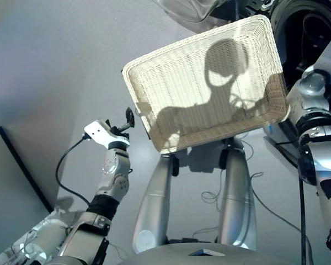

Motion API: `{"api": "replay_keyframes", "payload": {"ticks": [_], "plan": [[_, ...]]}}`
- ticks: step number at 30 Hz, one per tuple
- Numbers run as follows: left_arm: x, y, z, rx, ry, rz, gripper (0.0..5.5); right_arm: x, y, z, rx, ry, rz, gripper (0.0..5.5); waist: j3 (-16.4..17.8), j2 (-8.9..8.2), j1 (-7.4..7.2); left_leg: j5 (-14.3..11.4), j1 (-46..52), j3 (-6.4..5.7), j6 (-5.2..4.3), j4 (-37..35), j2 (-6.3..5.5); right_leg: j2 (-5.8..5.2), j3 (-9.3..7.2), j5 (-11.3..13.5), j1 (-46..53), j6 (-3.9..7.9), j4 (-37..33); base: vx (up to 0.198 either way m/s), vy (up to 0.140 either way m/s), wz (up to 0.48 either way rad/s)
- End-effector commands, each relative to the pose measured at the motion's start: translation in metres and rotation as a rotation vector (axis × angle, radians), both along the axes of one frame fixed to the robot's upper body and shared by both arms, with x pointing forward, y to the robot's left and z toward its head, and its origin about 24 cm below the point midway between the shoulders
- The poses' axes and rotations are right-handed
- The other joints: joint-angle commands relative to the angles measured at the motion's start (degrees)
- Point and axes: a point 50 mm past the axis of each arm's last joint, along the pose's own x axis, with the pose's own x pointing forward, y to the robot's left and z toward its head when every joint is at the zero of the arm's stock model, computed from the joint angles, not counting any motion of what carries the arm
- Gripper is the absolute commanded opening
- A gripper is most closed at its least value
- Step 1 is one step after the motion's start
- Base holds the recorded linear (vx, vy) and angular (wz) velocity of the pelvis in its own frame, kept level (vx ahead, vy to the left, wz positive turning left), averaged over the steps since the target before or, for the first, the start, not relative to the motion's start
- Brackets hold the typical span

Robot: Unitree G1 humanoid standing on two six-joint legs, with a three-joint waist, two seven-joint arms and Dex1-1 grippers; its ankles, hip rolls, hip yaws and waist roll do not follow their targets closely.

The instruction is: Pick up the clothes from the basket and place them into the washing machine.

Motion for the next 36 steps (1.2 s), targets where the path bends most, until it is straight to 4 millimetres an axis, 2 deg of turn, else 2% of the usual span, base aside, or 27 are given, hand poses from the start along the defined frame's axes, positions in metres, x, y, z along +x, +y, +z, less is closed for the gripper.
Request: {"api": "replay_keyframes", "payload": {"ticks": [1,5,9,10,15,19,22,24,28,30,34,36], "plan": [[-0.011,0.028,-0.008,0.028,0.012,0.078,5.5,0.001,0.028,-0.004,-0.031,-0.079,0.201,5.5,-3.37,-0.68,0.34,-1.31,1.84,-0.45,0.95,-1.41,-0.27,1.49,-1.87,6.9,0.27,2.88,-3.44,0.0,0.0,0.0],[-0.008,0.026,-0.015,0.039,0.042,0.076,5.5,-0.001,0.055,-0.027,-0.029,-0.042,0.336,5.5,-3.52,-1.65,0.38,-1.23,3.85,-0.6,0.89,-2.84,0.07,1.28,-2.64,7.02,2.58,2.92,-5.3,0.0,0.0,0.0],[-0.007,0.022,-0.029,0.07,0.101,0.069,5.5,-0.008,0.071,-0.063,0.016,0.041,0.418,5.5,-4.04,-2.7,0.57,-1.07,6.6,-0.8,0.81,-4.82,0.39,1.33,-3.35,7.18,5.35,2.97,-7.36,-0.021,0.0,-0.014],[-0.008,0.022,-0.032,0.08,0.115,0.069,5.5,-0.011,0.075,-0.074,0.047,0.062,0.432,5.5,-4.06,-3.15,0.3,0.48,6.67,-0.57,0.94,-5.24,0.13,1.01,-3.77,8.92,5.89,2.56,-8.74,-0.079,-0.003,0.008],[-0.017,0.016,-0.063,0.158,0.259,0.041,5.5,-0.035,0.086,-0.129,0.084,0.202,0.466,5.5,-4.86,-4.68,-0.14,0.18,11.64,-0.57,0.56,-6.55,0.69,1.19,-4.64,8.92,11.58,2.54,-11.34,-0.014,0.0,0.009],[-0.033,0.014,-0.089,0.226,0.381,0.011,5.5,-0.061,0.096,-0.17,0.107,0.313,0.512,5.5,-5.33,-6.02,-0.74,-0.11,16.77,-0.36,0.28,-7.7,1.34,1.29,-4.95,8.89,16.95,2.56,-13.53,0.0,0.0,0.0],[-0.049,0.012,-0.112,0.3,0.509,-0.03,5.5,-0.085,0.098,-0.201,0.111,0.42,0.527,5.5,-5.52,-7.12,-1.08,-0.22,21.46,0.01,0.0,-8.99,1.88,1.48,-5.36,8.76,21.84,2.55,-15.49,0.0,0.0,0.0],[-0.058,0.015,-0.121,0.339,0.556,-0.042,5.5,-0.098,0.097,-0.216,0.105,0.474,0.544,5.5,-5.72,-7.55,-1.31,-0.28,24.1,0.21,0.02,-9.7,1.99,1.68,-5.33,8.64,24.12,2.52,-16.07,0.0,0.0,0.0],[-0.082,0.015,-0.143,0.412,0.683,-0.102,5.5,-0.138,0.083,-0.254,0.122,0.643,0.522,5.5,-6.19,-8.68,-1.84,-0.26,30.48,1.0,-0.37,-11.74,2.5,2.17,-5.61,8.43,31.0,2.53,-18.73,0.0,0.0,0.0],[-0.091,0.015,-0.15,0.433,0.725,-0.114,5.5,-0.154,0.078,-0.268,0.124,0.709,0.501,5.5,-6.94,-8.98,-1.94,0.12,32.82,1.33,-0.66,-13.11,2.74,2.38,-5.91,8.34,33.42,2.71,-19.98,0.0,0.0,0.0],[-0.112,0.019,-0.163,0.473,0.81,-0.14,5.5,-0.19,0.068,-0.293,0.177,0.83,0.459,5.5,-8.37,-9.11,-2.22,0.77,38.47,1.78,-0.66,-16.36,3.08,3.15,-6.36,7.33,37.75,2.9,-19.53,0.0,0.0,0.0],[-0.122,0.02,-0.169,0.462,0.851,-0.145,5.5,-0.205,0.066,-0.302,0.211,0.884,0.438,5.5,-9.19,-9.26,-2.24,0.93,40.63,1.6,-0.75,-17.39,3.08,3.46,-6.43,6.76,40.37,2.86,-19.92,0.056,0.007,-0.077]]}}
